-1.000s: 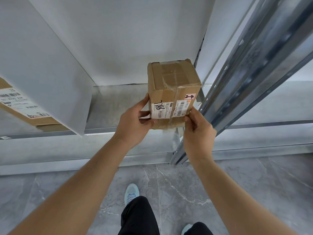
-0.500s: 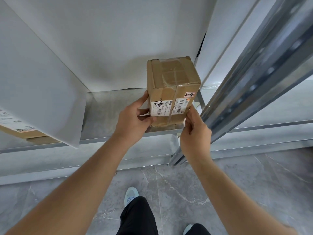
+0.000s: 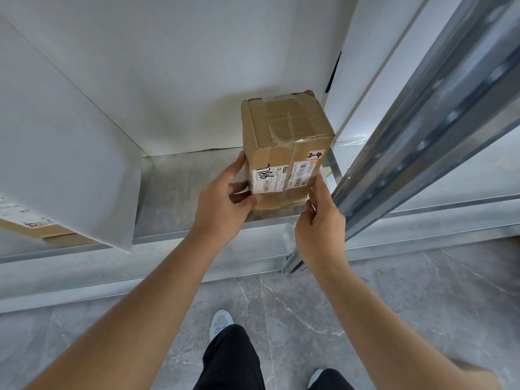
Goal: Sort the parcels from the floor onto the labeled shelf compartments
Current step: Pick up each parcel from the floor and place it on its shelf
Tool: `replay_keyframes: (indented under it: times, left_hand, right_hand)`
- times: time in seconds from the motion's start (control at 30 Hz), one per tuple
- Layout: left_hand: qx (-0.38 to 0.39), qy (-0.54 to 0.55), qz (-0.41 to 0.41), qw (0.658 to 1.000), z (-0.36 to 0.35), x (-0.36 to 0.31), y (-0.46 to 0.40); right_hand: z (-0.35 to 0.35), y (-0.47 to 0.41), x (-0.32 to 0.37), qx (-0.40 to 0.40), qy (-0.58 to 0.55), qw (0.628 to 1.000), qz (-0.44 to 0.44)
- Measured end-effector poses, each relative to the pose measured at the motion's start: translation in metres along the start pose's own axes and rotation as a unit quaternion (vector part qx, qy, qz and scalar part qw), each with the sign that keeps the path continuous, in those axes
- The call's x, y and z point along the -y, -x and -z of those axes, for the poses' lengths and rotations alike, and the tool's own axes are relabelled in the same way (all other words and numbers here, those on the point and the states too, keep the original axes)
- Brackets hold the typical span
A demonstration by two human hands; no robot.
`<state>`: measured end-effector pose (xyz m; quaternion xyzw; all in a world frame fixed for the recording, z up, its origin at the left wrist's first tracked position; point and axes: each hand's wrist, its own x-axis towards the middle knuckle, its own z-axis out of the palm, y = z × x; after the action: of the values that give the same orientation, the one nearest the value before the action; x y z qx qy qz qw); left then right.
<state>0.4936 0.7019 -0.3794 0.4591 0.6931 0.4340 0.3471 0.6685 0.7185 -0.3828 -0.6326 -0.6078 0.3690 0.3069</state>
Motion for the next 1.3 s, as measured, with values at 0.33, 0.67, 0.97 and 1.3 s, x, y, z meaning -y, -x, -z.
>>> replay_keyframes:
  times: [0.33, 0.67, 0.97, 1.3]
  left_hand:
    - [0.009, 0.012, 0.012, 1.0, -0.001, 0.002, -0.003]
    - [-0.008, -0.114, 0.017, 0.993, 0.023, -0.022, 0.046]
    - [-0.045, -0.203, -0.03, 0.978, 0.076, -0.085, 0.166]
    - [-0.17, -0.251, -0.05, 0.952, 0.224, -0.114, 0.268]
  right_hand:
    - [0.002, 0.001, -0.001, 0.025, 0.024, 0.999, -0.01]
    - [0.021, 0.038, 0.016, 0.043, 0.013, 0.999, -0.006]
    - [0.053, 0.108, 0.072, 0.121, 0.039, 0.971, 0.203]
    - [0.019, 0.199, 0.214, 0.21, 0.084, 0.907, 0.355]
